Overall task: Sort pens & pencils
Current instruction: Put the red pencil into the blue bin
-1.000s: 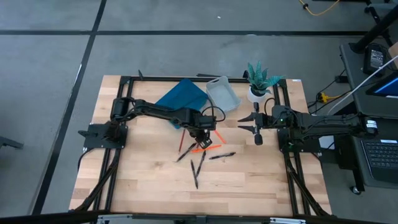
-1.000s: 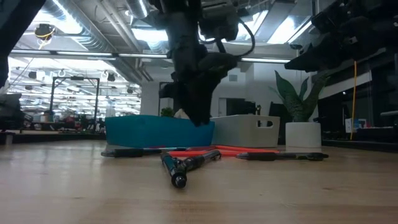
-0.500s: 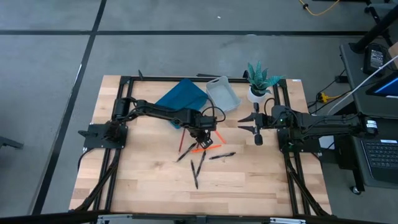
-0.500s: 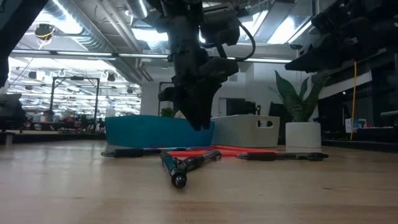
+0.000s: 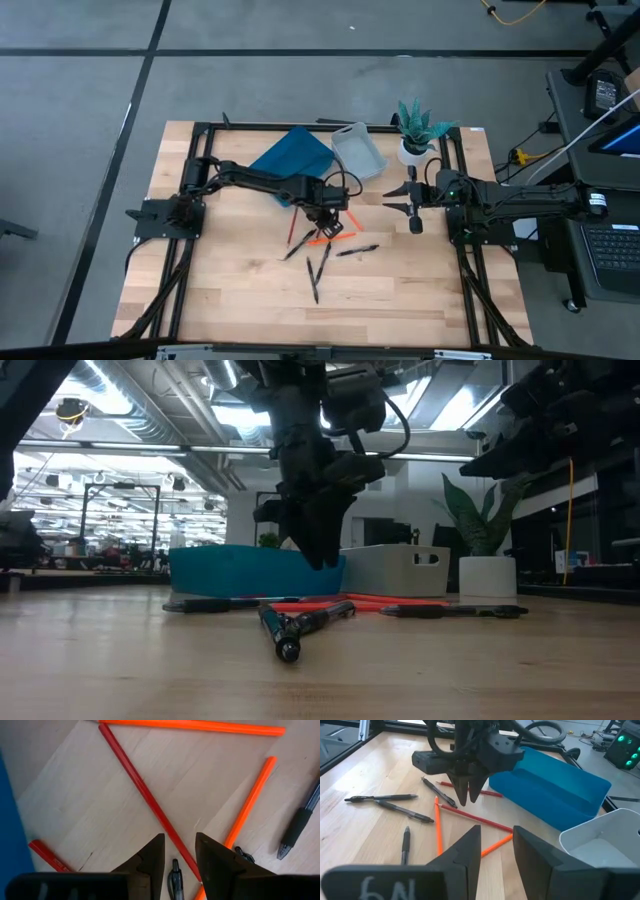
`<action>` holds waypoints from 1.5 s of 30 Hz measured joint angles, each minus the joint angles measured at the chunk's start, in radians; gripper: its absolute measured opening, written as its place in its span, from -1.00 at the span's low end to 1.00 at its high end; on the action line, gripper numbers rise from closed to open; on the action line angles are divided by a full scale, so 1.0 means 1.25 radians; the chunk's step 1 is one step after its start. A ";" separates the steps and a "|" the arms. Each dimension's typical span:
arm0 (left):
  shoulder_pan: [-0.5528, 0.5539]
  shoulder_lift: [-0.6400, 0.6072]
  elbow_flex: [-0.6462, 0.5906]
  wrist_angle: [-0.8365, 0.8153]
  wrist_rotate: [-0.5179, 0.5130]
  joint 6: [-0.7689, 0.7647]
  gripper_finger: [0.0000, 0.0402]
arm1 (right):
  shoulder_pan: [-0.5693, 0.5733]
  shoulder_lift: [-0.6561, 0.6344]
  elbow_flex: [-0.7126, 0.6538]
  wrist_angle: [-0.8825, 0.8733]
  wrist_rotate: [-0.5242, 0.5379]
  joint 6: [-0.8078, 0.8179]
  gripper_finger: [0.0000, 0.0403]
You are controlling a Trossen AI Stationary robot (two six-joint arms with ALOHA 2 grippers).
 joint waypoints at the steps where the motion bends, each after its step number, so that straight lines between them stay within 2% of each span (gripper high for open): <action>1: 0.000 0.006 0.000 0.011 0.000 0.000 -0.49 | 0.000 0.000 0.000 0.000 0.000 0.000 -0.43; 10: -0.001 0.053 0.000 0.035 0.060 0.001 -0.49 | 0.000 0.000 0.000 -0.006 -0.001 -0.001 -0.43; 24: -0.002 0.063 0.000 0.012 0.063 0.008 -0.49 | 0.000 0.001 -0.001 -0.011 -0.001 -0.002 -0.43; 29: -0.005 0.063 0.025 -0.036 0.063 0.068 -0.49 | 0.000 0.001 -0.001 -0.012 -0.001 -0.002 -0.43; 36: -0.003 0.062 0.072 -0.153 0.000 0.071 -0.49 | 0.000 0.001 -0.001 -0.012 -0.001 0.000 -0.43; 45: 0.004 0.062 0.069 -0.163 -0.052 0.070 -0.49 | 0.000 0.001 -0.001 -0.012 -0.001 0.000 -0.43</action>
